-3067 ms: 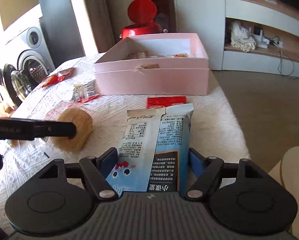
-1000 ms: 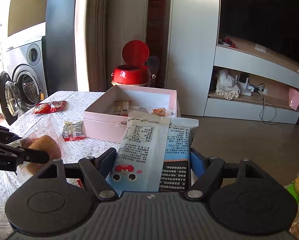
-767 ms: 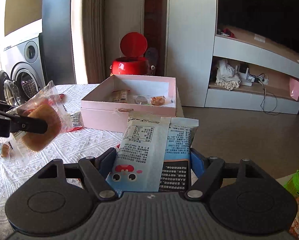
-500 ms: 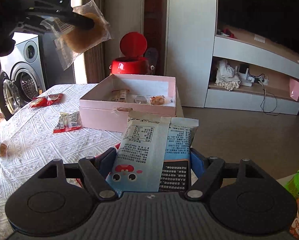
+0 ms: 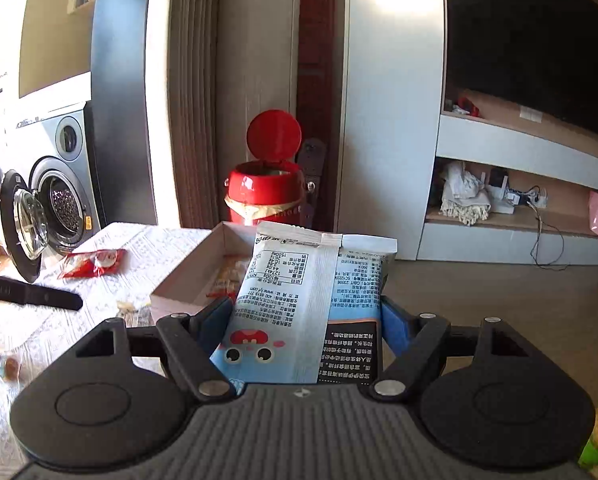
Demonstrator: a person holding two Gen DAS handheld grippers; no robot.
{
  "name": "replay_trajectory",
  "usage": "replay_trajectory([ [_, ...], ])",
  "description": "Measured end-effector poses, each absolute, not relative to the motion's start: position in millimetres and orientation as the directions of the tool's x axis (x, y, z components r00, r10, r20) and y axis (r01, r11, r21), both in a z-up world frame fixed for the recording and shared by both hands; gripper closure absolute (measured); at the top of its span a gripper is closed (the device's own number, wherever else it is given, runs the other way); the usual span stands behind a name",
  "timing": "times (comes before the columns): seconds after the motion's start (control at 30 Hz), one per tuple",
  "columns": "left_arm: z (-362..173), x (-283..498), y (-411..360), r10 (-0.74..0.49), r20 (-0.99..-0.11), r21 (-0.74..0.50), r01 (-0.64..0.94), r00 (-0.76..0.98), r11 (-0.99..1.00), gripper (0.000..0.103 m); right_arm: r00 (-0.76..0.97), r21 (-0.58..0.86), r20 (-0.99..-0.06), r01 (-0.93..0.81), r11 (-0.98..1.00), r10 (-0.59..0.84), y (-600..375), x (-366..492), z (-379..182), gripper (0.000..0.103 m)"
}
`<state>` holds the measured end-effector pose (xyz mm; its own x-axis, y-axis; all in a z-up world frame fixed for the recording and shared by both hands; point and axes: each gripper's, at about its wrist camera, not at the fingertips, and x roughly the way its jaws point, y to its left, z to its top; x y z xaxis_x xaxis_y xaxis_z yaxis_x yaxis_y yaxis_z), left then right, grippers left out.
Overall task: Organize snacks
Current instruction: 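Drop the round bread into the pink box with the left tool while the right tool drops the blue packet, then grasp the long clear bread bag with the left tool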
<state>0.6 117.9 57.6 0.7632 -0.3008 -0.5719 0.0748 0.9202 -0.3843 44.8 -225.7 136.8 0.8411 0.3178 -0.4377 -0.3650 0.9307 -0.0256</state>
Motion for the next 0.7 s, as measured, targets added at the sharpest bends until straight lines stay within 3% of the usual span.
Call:
replay_trajectory([
  [0.1,56.7,-16.2,143.9,-0.229,-0.594,-0.378,-0.017,0.771,0.925,0.064,0.851,-0.010,-0.406,-0.368,0.930,0.333,-202.7,95.1,173.6,0.017],
  [0.2,60.6,-39.5,172.1,-0.132,-0.606,-0.351,-0.115,0.784,0.929,0.064,0.803,0.004,-0.479,-0.402,0.916,0.354,-172.5,152.8,186.2,0.014],
  [0.3,60.9,-66.7,198.9,-0.051,-0.630,-0.333,-0.209,0.775,0.920,0.064,0.799,-0.012,-0.535,-0.333,0.943,0.275,-154.8,174.7,168.7,0.014],
  [0.53,55.2,-115.8,241.6,0.154,-0.654,-0.328,-0.461,0.740,0.825,0.064,0.713,0.024,-0.612,-0.414,0.910,0.341,-140.1,138.3,113.8,0.015],
  [0.6,54.2,-128.9,241.2,0.153,-0.668,-0.336,-0.479,0.728,0.811,0.064,0.700,0.005,-0.608,-0.468,0.883,0.374,-133.6,112.3,104.7,0.015],
  [0.7,48.2,-139.9,239.5,0.038,-0.682,-0.437,-0.449,0.730,0.779,0.064,0.675,-0.014,-0.602,-0.543,0.840,0.426,-126.9,78.4,95.1,0.015],
])
